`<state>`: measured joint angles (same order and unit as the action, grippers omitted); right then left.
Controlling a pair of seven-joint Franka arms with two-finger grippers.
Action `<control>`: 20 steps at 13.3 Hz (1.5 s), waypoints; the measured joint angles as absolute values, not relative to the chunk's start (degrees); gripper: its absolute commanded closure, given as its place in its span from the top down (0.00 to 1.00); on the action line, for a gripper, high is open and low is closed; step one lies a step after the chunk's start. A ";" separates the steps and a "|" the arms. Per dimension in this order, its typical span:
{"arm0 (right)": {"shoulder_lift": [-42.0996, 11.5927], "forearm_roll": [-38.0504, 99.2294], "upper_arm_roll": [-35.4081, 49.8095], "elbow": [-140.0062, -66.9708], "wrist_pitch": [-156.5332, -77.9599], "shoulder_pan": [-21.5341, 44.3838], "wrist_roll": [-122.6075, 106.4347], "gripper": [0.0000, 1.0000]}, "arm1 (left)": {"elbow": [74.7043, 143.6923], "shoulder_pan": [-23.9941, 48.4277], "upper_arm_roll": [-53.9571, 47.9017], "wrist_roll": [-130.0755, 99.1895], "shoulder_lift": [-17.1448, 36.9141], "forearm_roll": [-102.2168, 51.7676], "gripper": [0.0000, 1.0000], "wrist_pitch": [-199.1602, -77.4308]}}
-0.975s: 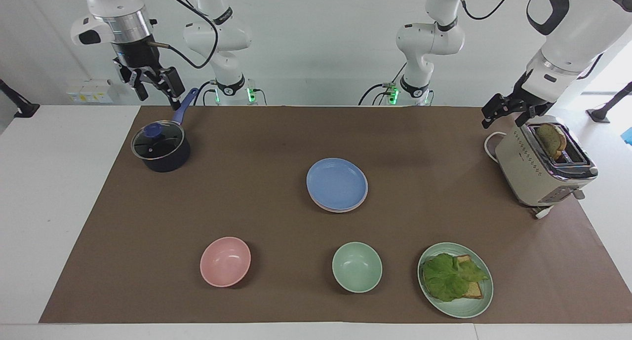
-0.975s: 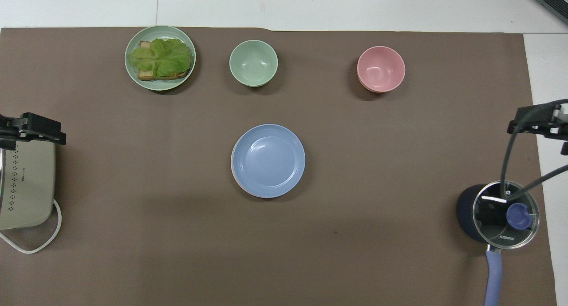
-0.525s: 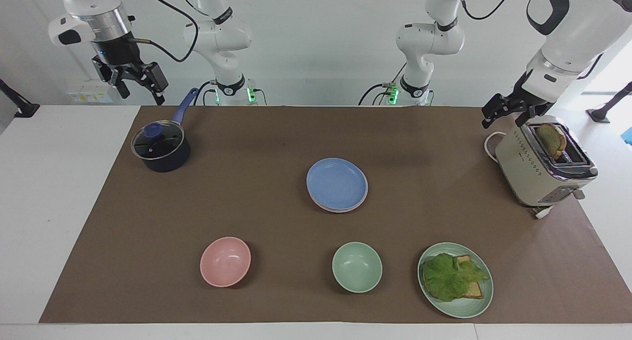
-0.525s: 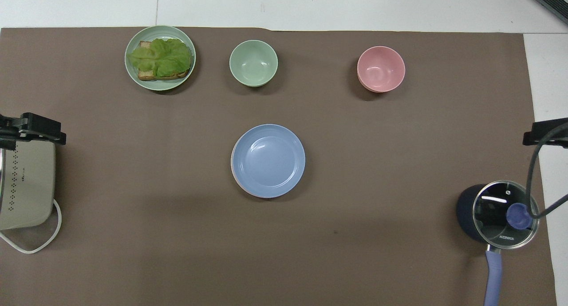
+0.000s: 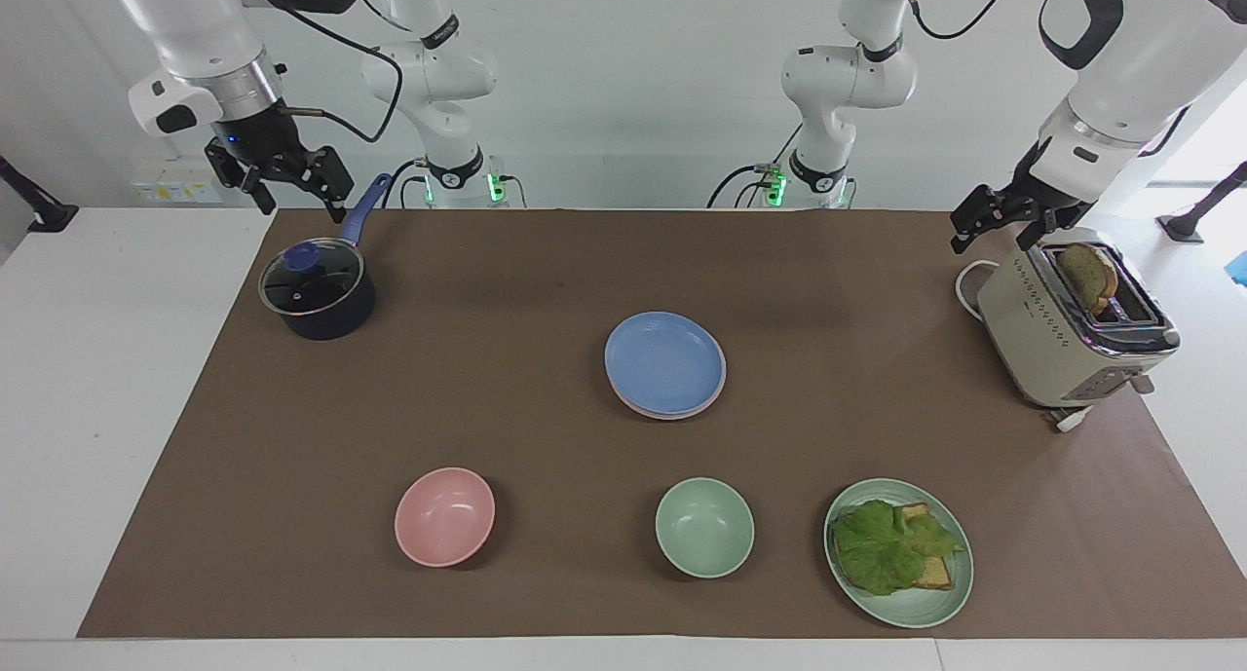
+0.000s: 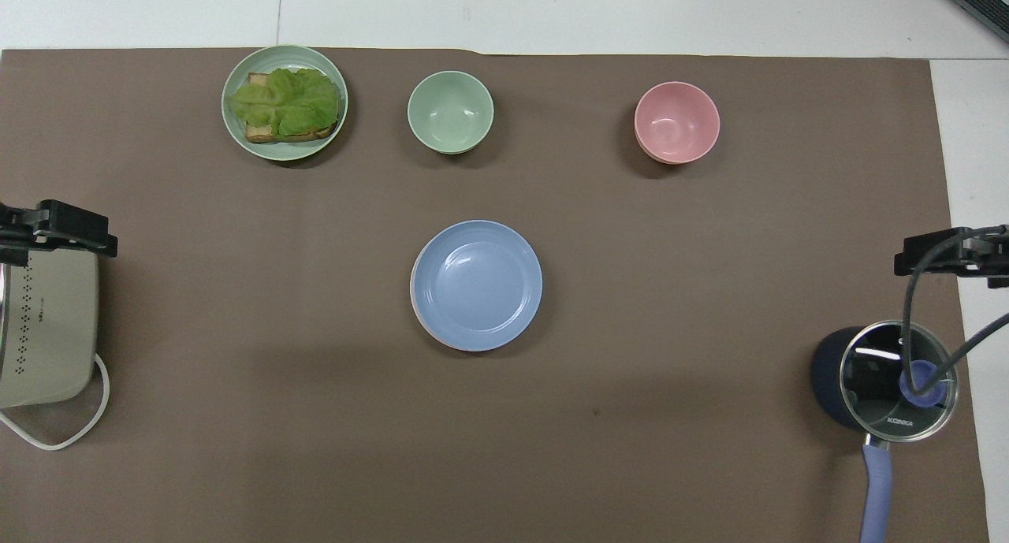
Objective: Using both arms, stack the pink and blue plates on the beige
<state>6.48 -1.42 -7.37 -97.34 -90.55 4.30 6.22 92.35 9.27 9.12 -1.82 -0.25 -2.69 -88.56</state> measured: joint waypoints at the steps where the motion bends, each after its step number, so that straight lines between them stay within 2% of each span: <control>1: 6.48 -1.41 -7.37 -97.37 -90.55 4.30 6.21 1.00 | 92.35 9.27 9.12 -1.82 -0.25 -2.69 1.00 -88.56; 7: 6.43 -1.41 -7.30 -94.62 -87.73 4.23 3.55 1.00 | 92.35 9.27 9.12 -1.82 -0.25 -2.69 1.00 -88.56; 20: 6.25 -1.28 -6.87 -94.00 -87.73 4.38 2.93 1.00 | 92.35 9.27 9.11 -1.82 -0.25 -2.69 1.00 -88.56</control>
